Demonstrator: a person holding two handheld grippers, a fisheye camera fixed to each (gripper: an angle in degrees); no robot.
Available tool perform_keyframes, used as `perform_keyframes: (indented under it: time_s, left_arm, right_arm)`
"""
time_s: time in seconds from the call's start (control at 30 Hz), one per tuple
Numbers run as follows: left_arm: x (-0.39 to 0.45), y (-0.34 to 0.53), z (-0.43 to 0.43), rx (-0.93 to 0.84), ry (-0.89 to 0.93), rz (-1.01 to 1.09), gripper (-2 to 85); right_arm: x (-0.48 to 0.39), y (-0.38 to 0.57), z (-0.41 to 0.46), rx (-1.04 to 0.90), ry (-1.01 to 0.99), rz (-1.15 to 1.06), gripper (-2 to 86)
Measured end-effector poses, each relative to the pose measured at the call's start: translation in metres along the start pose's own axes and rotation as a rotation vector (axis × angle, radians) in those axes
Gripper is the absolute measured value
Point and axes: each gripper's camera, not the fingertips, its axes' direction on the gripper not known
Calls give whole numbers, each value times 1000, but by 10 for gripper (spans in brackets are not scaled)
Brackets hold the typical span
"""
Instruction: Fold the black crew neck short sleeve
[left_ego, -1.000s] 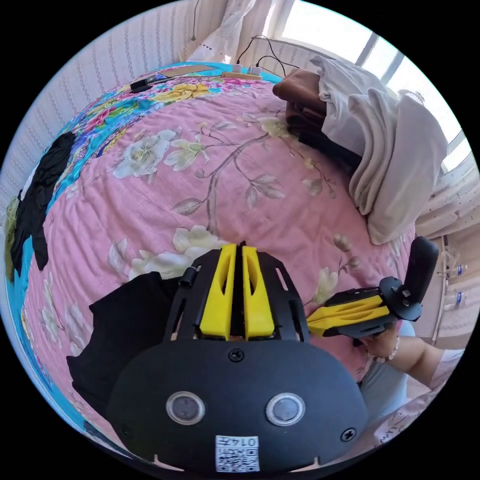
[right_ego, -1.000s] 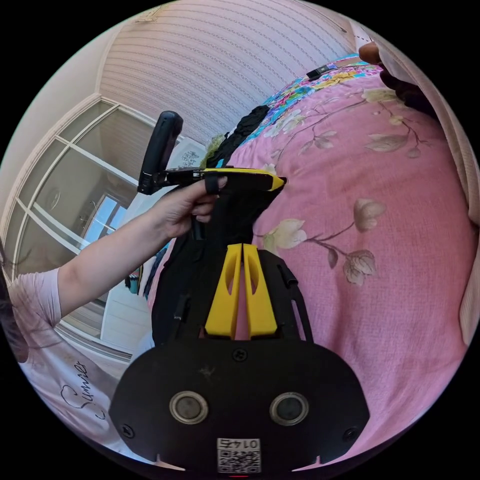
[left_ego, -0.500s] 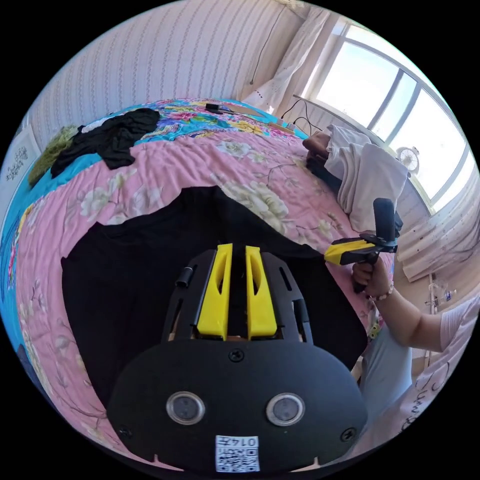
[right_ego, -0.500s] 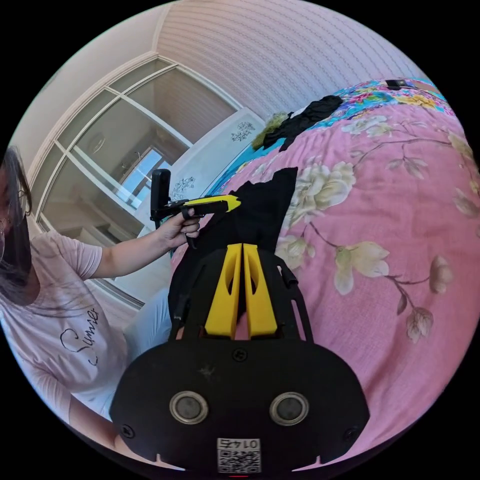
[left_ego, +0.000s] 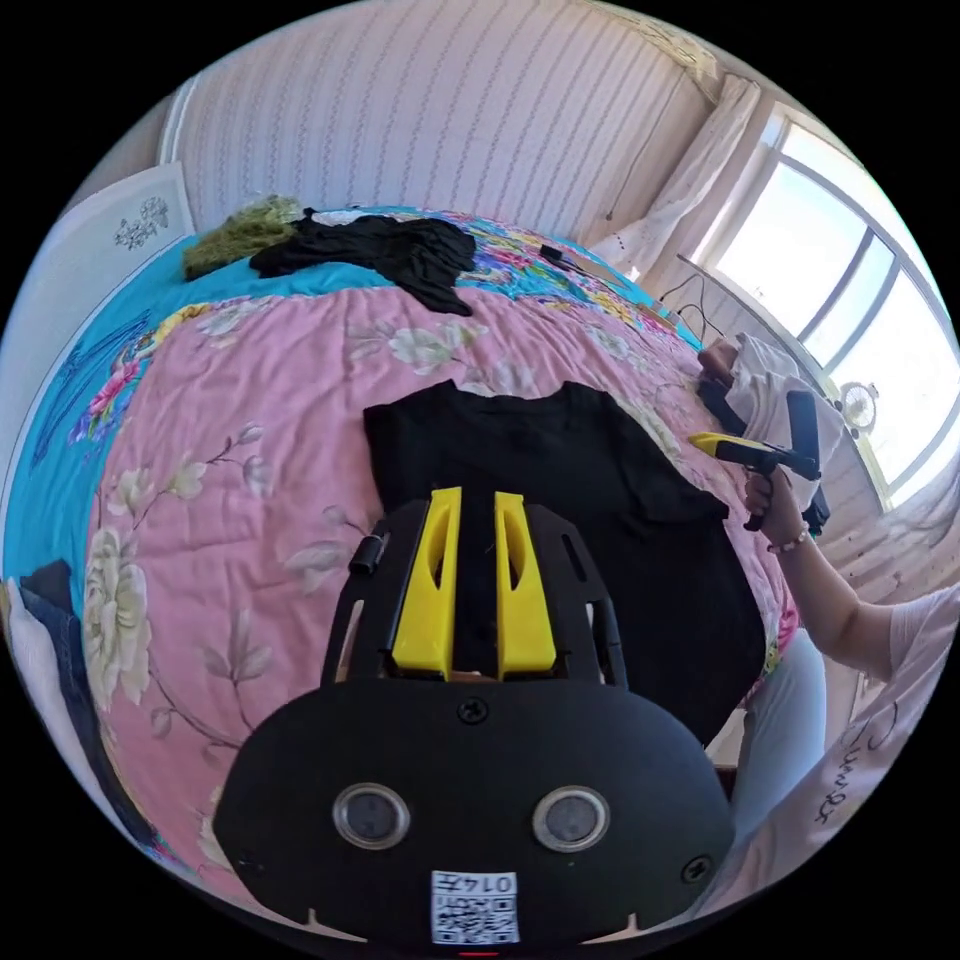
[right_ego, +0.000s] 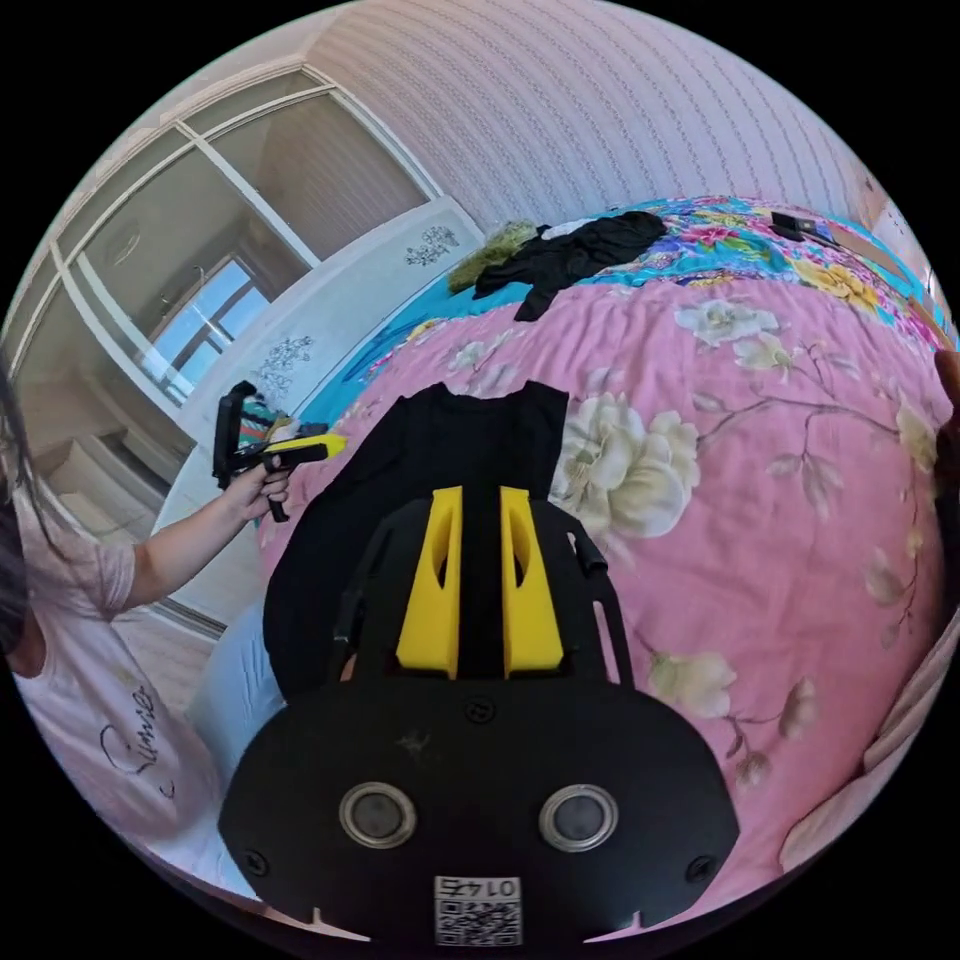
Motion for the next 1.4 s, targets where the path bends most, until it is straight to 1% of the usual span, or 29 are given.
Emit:
perform_keyframes:
  time_s: [0.1, 0.17, 0.2, 0.23, 0.27, 0.3, 0.37, 0.47, 0.53, 0.57, 0.67, 0.73, 0.83, 0.97, 1.03, 1.17, 1.23, 1.3, 1.4]
  left_arm:
    - [-38, -10, 0, 6, 21, -76, 74]
    - [-54, -14, 5, -15, 29, -100, 89]
    - [-62, -17, 9, -36, 44, -114, 99]
    - [-68, -19, 13, -54, 56, -121, 108]
    - [-71, -19, 14, -57, 56, -125, 112]
    - [-76, -19, 16, -64, 42, -125, 122]
    - [-84, -19, 20, -89, 35, -139, 120]
    - [-98, -18, 13, -115, 44, -133, 72]
    - [-110, -18, 0, -126, 112, -183, 9]
    - [-111, -19, -7, -114, 117, -183, 5]
    - [-104, -25, -51, 1, 103, -135, -6]
    - [-98, -23, -91, 101, 112, -102, -8]
    - [-89, 3, -137, 157, 177, -55, -8]
    - [-71, 67, -185, 133, 250, 24, -8]
    - [-57, 121, -210, 81, 226, 55, -8]
    - [-38, 206, -235, 10, 198, 70, -8]
    - [-29, 254, -243, -34, 199, 30, -7]
    - [-21, 283, -248, -59, 199, 21, -7]
    - [-11, 318, -255, -90, 176, 10, -6]
  right_arm:
    - [-3, -42, 40, -104, 88, 26, 111]
    - [-2, -58, 64, -190, 190, 46, 109]
    - [-2, -66, 72, -236, 261, 58, 94]
    - [-1, -68, 72, -237, 291, 72, 75]
    - [0, -72, 65, -211, 297, 93, 36]
    - [2, -73, 56, -191, 227, 106, 29]
    - [9, -73, 45, -170, 151, 139, 21]
    - [18, -72, 33, -169, 140, 191, 15]
    - [19, -73, 25, -151, 97, 206, 13]
    - [16, -75, 21, -145, 88, 213, 11]
    - [-1, -87, 5, -128, 106, 168, 9]
    - [-12, -93, -13, -70, 105, 151, 8]
    - [-30, -88, -45, 12, 38, 144, 8]
    - [-74, -36, -81, 29, -25, 85, 8]
    - [-93, 1, -91, 29, -49, 78, 8]
    - [-129, 95, -97, 9, -85, 133, 8]
    - [-139, 132, -91, -4, -123, 175, 8]
    - [-152, 172, -80, -57, -126, 230, 8]
    - [-168, 207, -76, -91, -98, 268, 9]
